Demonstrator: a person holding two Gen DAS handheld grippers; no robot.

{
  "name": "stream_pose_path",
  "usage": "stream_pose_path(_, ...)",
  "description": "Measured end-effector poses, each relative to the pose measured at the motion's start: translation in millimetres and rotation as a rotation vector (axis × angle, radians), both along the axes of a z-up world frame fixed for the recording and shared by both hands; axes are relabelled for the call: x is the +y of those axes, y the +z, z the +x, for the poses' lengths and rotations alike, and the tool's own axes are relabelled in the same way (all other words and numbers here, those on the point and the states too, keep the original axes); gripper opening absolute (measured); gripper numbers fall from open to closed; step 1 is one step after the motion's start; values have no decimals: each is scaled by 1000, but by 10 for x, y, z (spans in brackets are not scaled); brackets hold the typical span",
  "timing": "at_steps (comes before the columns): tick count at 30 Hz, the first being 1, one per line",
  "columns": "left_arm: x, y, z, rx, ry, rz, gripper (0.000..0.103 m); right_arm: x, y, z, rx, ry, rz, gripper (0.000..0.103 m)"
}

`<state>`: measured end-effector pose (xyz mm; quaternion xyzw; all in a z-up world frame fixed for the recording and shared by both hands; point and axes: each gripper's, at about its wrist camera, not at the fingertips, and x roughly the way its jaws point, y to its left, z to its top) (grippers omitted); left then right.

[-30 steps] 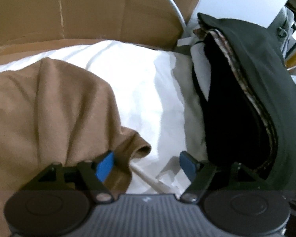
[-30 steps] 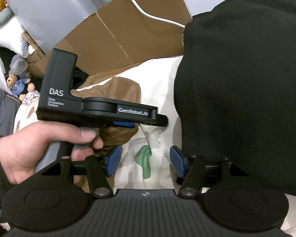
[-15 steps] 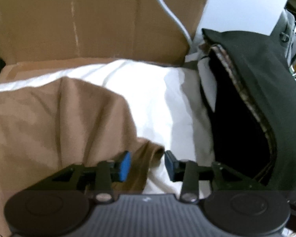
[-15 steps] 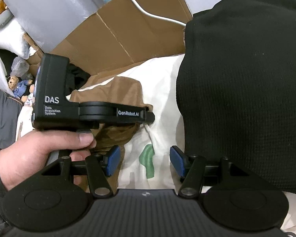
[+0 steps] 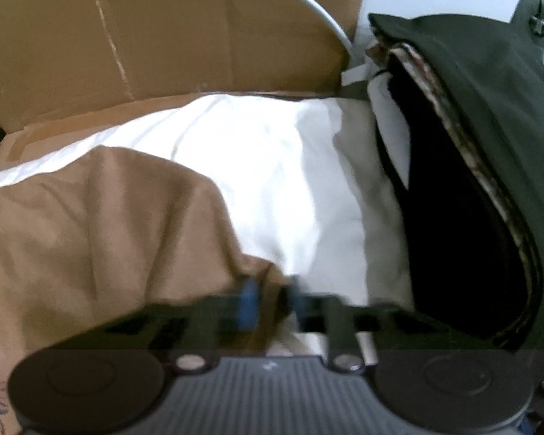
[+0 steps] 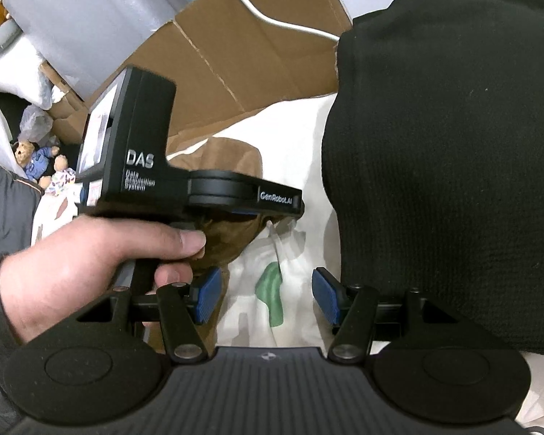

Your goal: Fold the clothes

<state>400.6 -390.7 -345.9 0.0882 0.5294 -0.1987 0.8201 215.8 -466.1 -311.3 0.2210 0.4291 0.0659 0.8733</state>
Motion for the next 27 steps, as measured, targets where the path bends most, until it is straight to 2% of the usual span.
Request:
stream_pose_path(8,431,420,-21,-44,8,-84,5,111,-24,61,0,16,-12,60)
stream_pose_path(14,879,683,-5,-69,51,-93,5,253,-57,117,-22,41,-19,60)
stream_pose_path(27,1645,778,72,-78,148,-95,5,479,-156,152,-31,97,-99,60)
